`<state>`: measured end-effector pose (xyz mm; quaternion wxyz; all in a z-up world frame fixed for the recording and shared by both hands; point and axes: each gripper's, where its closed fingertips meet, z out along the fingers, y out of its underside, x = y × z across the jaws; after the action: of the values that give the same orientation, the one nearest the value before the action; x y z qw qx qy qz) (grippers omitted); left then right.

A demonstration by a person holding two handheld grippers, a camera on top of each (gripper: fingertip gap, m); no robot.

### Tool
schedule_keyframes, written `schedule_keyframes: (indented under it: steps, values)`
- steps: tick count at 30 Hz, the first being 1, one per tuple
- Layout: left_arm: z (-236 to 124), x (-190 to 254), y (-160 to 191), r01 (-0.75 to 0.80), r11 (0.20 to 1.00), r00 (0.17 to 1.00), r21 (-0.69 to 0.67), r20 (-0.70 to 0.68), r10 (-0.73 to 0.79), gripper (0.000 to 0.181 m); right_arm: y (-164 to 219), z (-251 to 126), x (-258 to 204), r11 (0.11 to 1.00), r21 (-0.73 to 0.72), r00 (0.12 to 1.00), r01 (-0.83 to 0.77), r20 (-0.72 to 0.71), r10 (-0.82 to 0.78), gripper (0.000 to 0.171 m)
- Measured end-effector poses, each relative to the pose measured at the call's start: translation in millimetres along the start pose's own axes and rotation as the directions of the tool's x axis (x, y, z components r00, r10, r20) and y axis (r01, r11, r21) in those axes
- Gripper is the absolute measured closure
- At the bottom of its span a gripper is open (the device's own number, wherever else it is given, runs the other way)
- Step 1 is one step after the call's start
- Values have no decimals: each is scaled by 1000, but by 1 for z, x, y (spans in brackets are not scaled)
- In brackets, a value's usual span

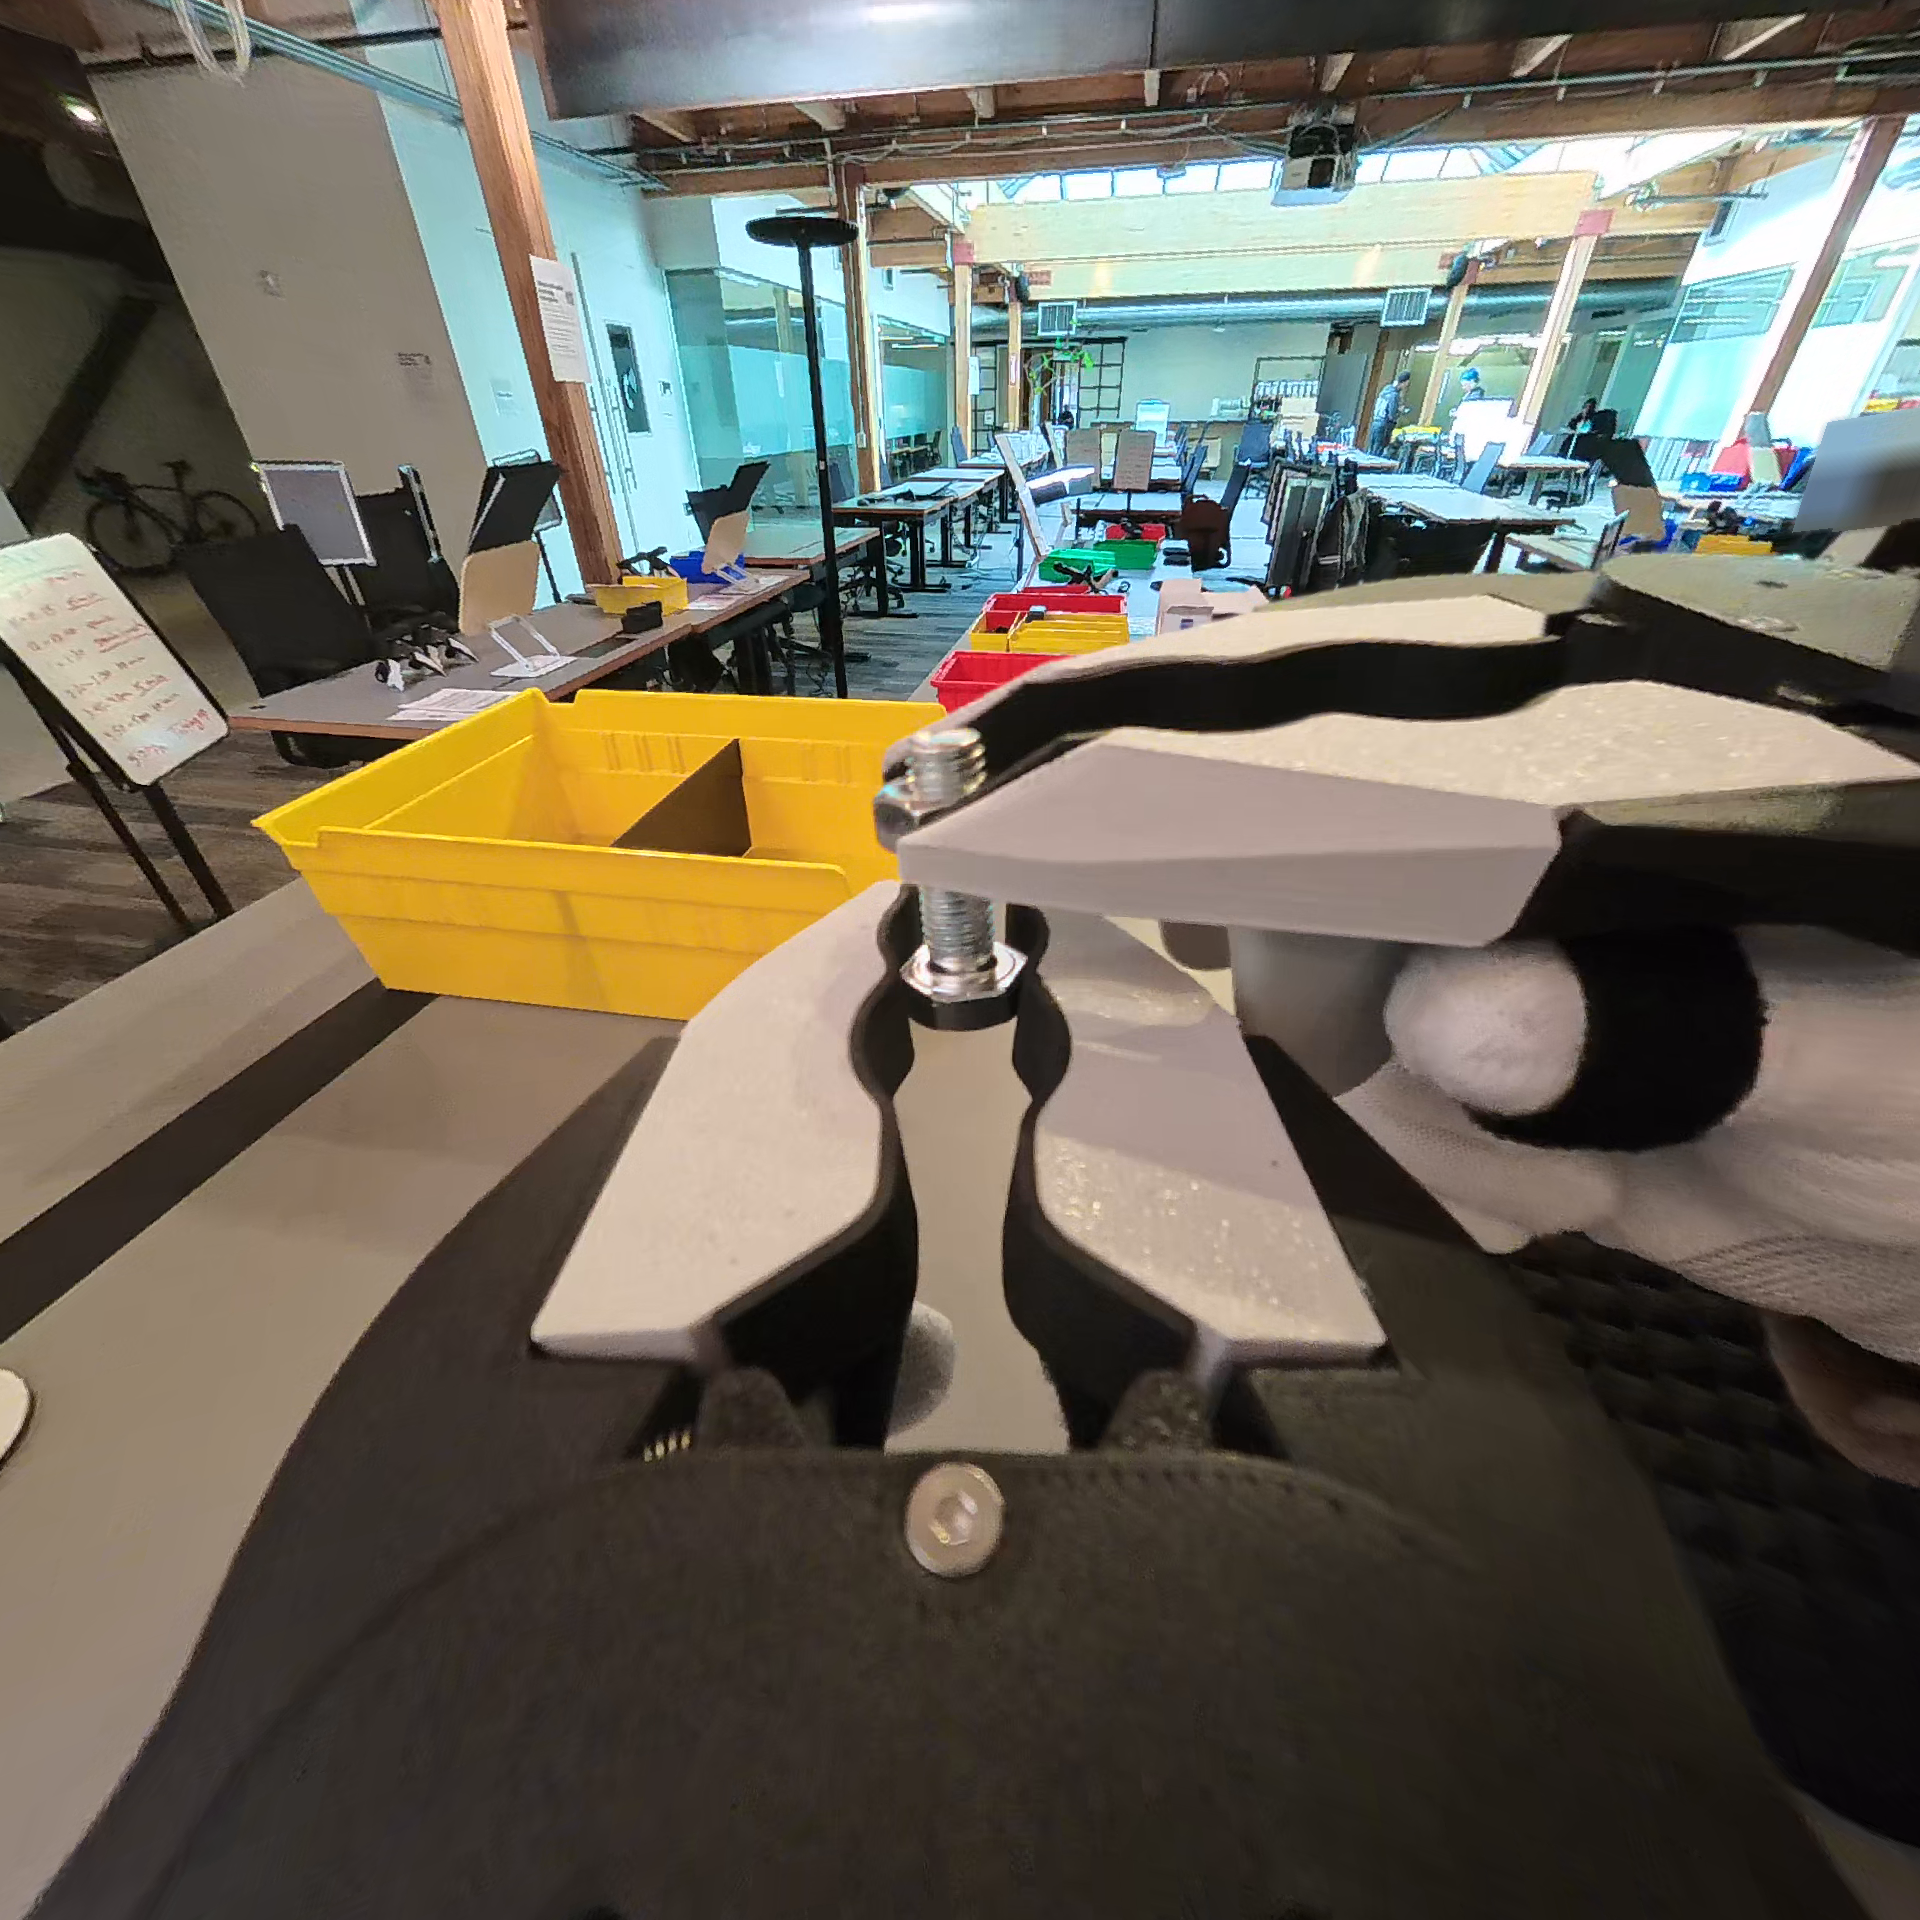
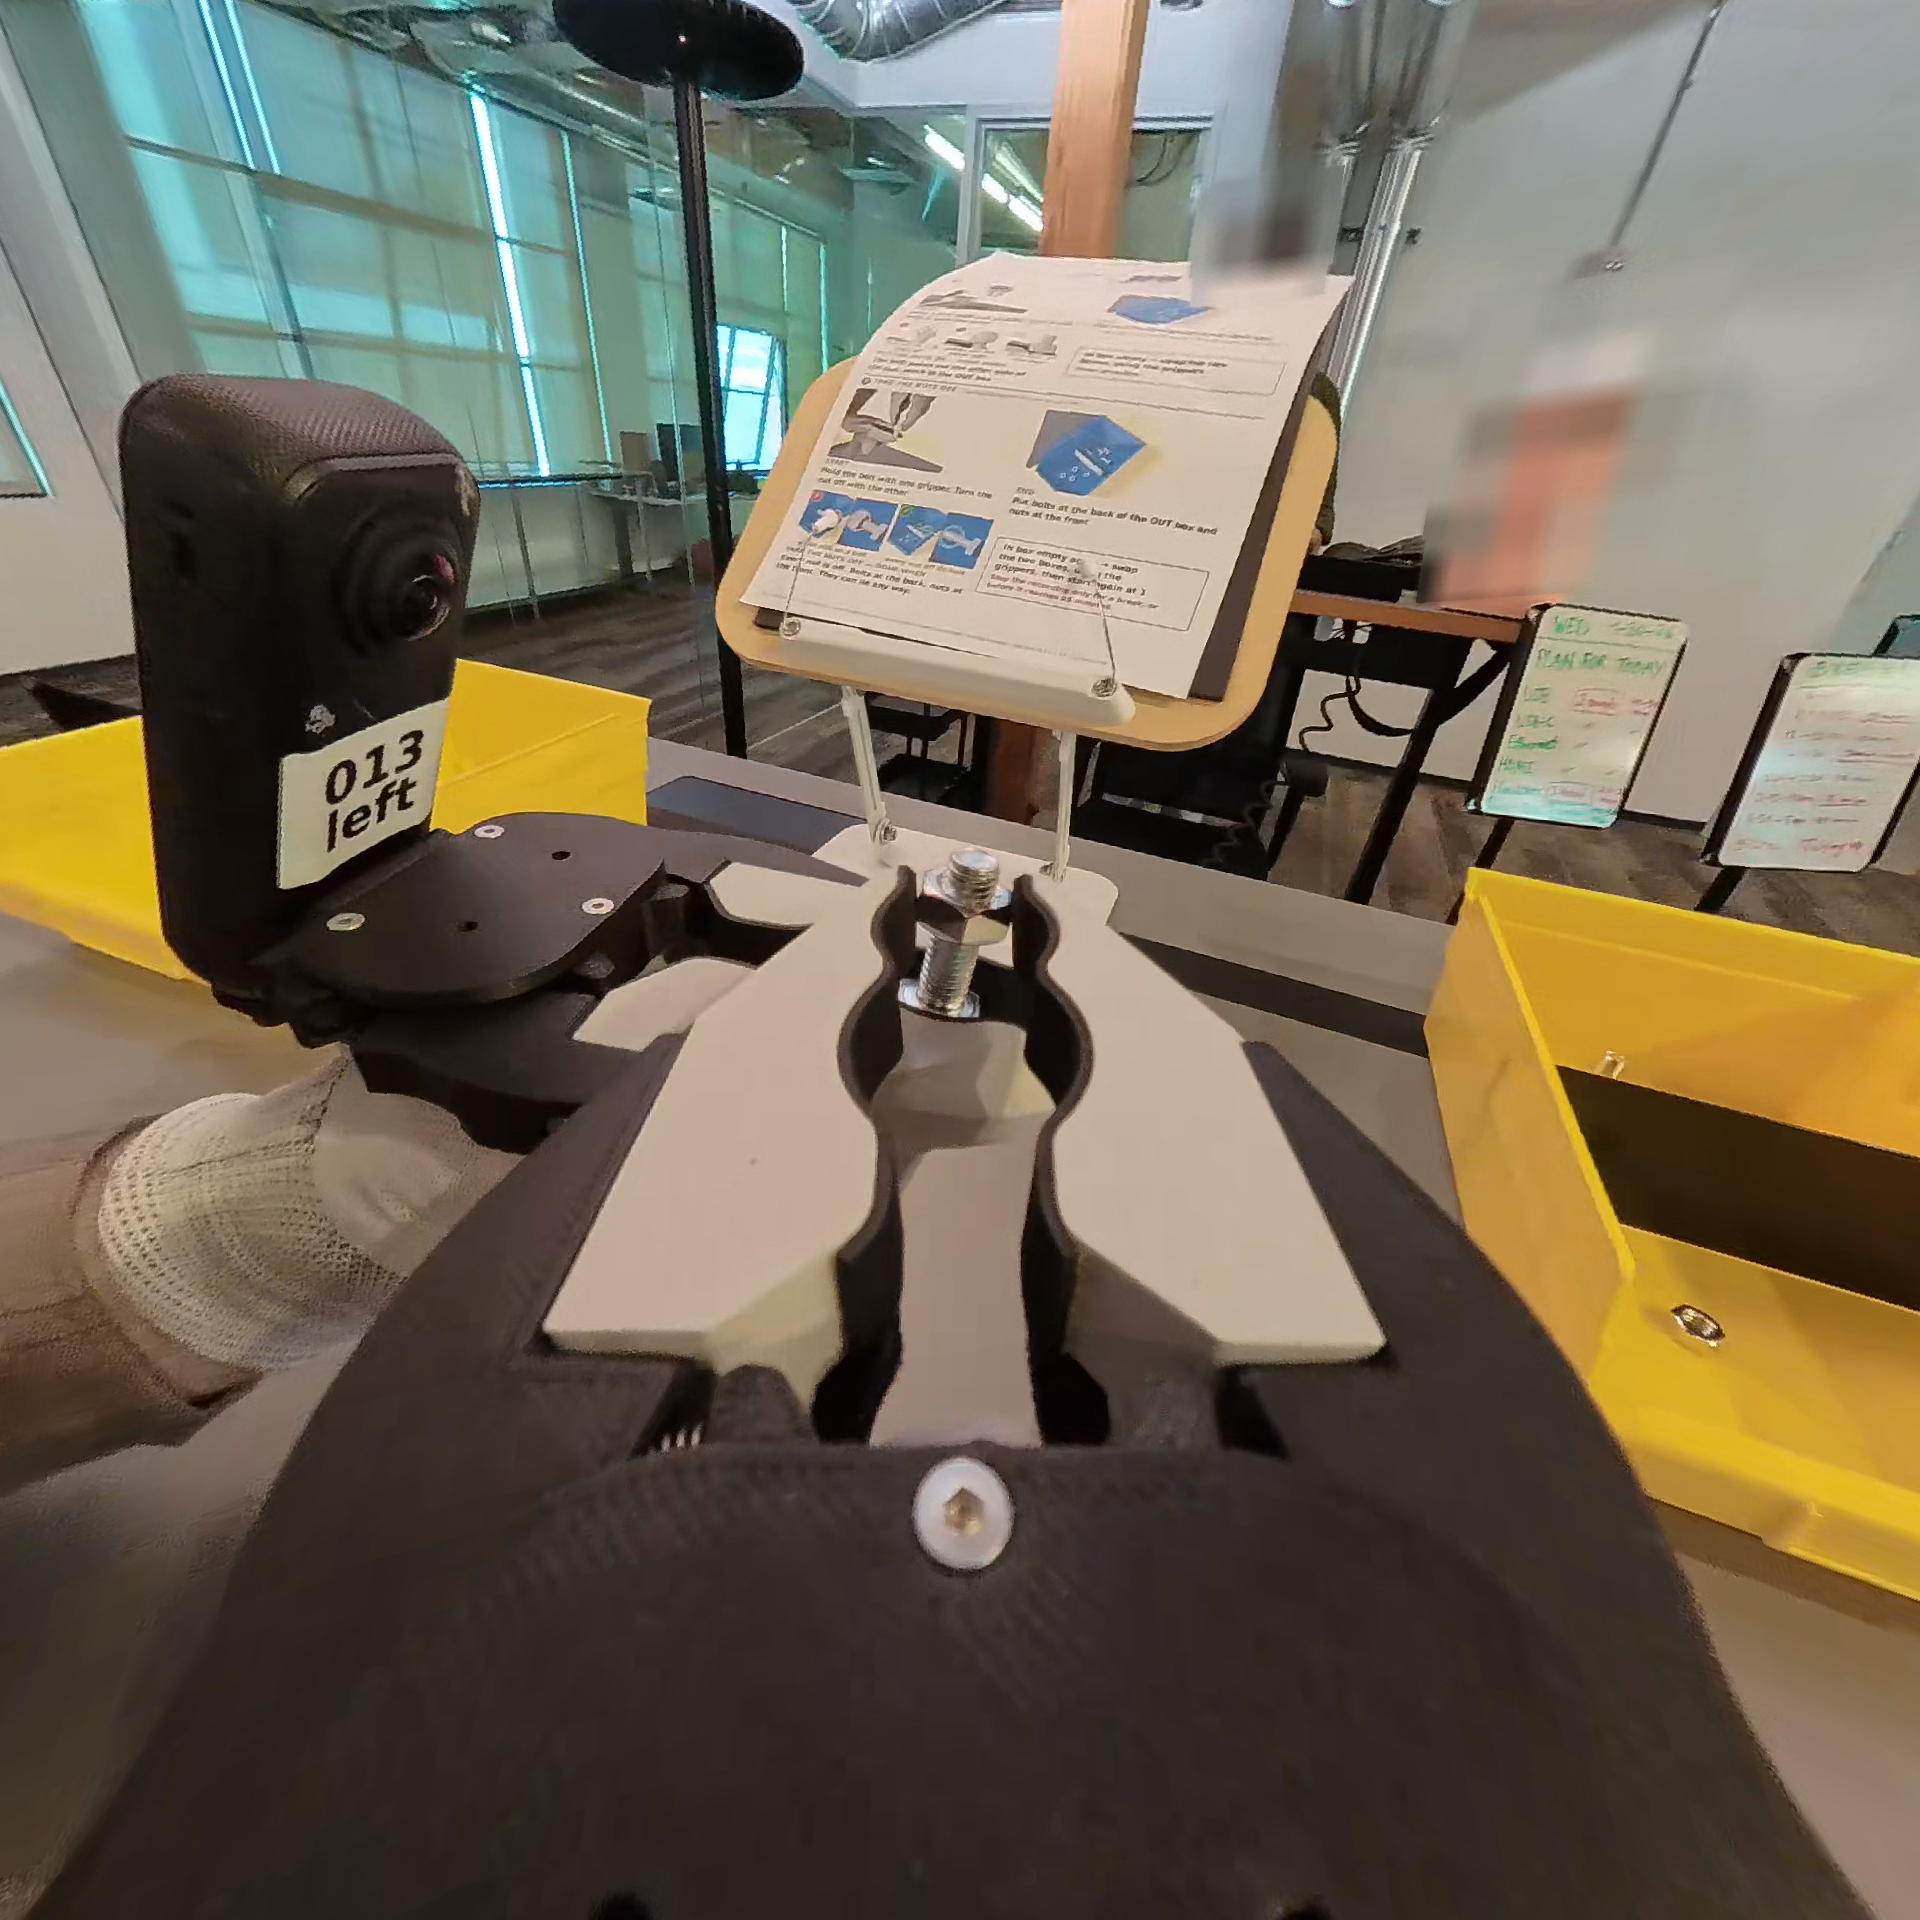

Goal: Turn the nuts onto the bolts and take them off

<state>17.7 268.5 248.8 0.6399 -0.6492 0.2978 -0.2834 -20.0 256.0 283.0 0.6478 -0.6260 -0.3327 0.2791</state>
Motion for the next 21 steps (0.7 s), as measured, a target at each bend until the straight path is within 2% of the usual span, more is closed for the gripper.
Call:
schedule_keyframes:
  steps: [3, 6, 10, 13, 16, 19, 21]
  values:
    - [-1, 1, 0, 2, 1000, 1000, -4, -11, -2, 166, 0, 0, -1, 1000, 9, 1000, -11, 20, 11, 155]
    - [-2, 4, -1, 14, 1000, 999, -9, -52, -15, 166, -2, -1, -4, 1000, 12, 995, -3, 99, 2, 155]
    - [-6, 14, -6, 33, 999, 989, -10, -141, -34, 165, -7, -7, -12, 999, 35, 956, 42, 289, -50, 156]
    - [-9, 26, -9, 50, 999, 974, -5, -221, -50, 166, -10, -16, -19, 995, 59, 874, 85, 476, -103, 156]
    - [-13, 44, -13, 61, 998, 945, -2, -323, -59, 166, -14, -30, -29, 996, 88, 720, 35, 688, -86, 155]
    - [-17, 61, -15, 33, 999, 917, -9, -398, -34, 165, -18, -50, -33, 994, 97, 487, -41, 871, -65, 157]
    - [-20, 78, -17, 53, 998, 880, -17, -472, -55, 165, -19, -65, -33, 993, 72, 295, -97, 955, -40, 156]
